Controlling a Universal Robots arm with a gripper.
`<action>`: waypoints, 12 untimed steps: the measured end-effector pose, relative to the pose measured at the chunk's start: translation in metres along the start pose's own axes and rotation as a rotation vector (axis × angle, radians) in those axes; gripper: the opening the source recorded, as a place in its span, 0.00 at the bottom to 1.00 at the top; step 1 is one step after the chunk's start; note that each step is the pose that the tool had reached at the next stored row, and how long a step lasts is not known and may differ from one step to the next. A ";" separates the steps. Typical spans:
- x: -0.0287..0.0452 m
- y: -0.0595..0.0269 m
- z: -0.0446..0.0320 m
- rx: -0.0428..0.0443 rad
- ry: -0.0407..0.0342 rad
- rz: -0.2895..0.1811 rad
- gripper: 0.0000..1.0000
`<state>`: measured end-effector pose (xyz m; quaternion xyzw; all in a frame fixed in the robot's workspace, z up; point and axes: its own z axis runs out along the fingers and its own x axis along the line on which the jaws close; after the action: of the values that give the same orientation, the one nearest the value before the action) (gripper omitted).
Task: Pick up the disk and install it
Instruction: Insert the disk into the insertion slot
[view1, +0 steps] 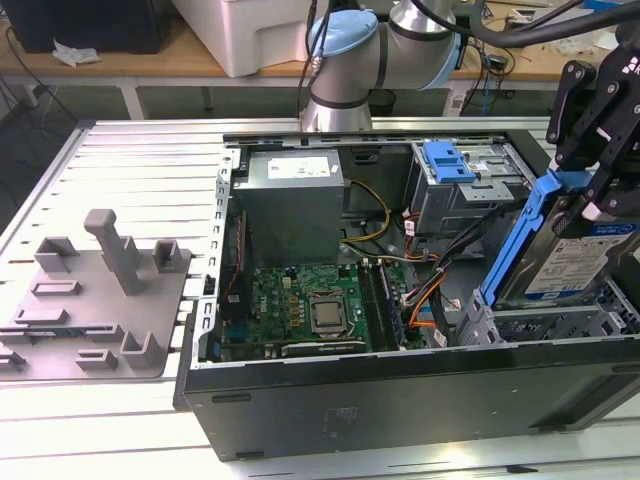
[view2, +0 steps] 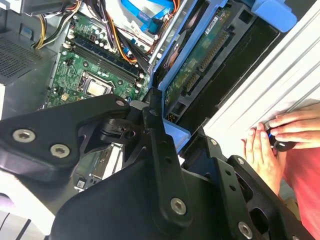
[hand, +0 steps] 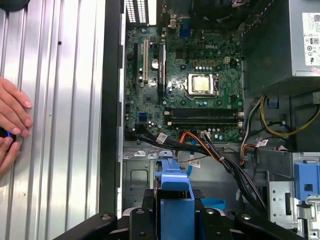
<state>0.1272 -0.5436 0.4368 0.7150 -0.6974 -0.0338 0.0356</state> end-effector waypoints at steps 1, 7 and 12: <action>0.0000 0.0000 0.0003 0.0000 -0.0001 0.000 0.37; 0.0001 -0.0002 0.0023 0.0000 0.0000 0.000 0.37; 0.0001 -0.0004 0.0041 0.0000 -0.0001 0.000 0.37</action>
<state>0.1272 -0.5437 0.4326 0.7150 -0.6974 -0.0338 0.0355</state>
